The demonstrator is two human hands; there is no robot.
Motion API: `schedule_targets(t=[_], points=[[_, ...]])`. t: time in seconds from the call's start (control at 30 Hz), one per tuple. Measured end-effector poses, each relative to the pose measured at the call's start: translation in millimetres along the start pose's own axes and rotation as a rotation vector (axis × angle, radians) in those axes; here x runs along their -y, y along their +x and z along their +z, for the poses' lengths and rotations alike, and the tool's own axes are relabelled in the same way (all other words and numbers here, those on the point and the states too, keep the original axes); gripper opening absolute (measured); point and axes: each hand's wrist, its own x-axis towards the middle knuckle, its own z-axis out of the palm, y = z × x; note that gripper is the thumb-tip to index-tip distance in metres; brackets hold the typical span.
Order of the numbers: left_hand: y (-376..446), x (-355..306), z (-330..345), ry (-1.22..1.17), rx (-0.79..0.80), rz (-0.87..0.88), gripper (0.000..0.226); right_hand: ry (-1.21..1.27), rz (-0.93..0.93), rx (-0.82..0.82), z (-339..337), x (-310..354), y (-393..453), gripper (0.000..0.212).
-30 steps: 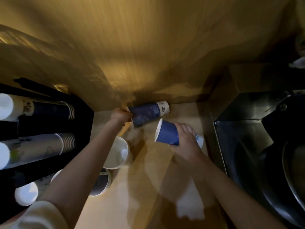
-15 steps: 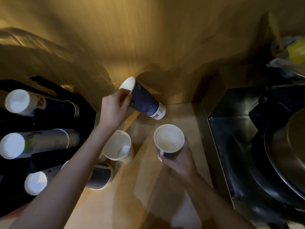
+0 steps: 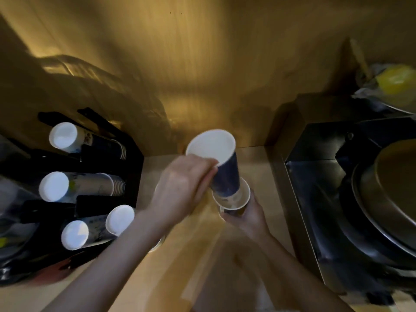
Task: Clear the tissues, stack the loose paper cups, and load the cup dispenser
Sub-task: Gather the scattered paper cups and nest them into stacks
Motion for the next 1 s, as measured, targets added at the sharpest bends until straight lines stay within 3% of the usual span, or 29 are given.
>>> schedule_targets(t=[0.17, 0.27, 0.37, 0.5, 0.83, 1.0], points=[[-33, -17, 40, 0.063, 0.187, 0.011, 0.02, -0.08, 0.016, 0.045, 3, 0, 0, 0.079], [-47, -24, 61, 0.033, 0.282, -0.078, 0.023, -0.12, 0.016, 0.109, 0, 4, -1, 0.069], [-52, -26, 77, 0.085, 0.367, -0.185, 0.031, -0.089, -0.004, 0.039, 1, 9, -4, 0.076], [-59, -27, 89, 0.122, 0.35, -0.238, 0.031, -0.079, -0.009, 0.001, 5, 7, -7, 0.08], [-73, -37, 97, -0.174, 0.229, -0.371, 0.044, -0.11, -0.035, -0.042, -11, -1, -15, 0.081], [-81, -43, 97, -0.336, 0.341, -0.427, 0.063, -0.078, -0.005, 0.023, -23, -3, -17, 0.091]])
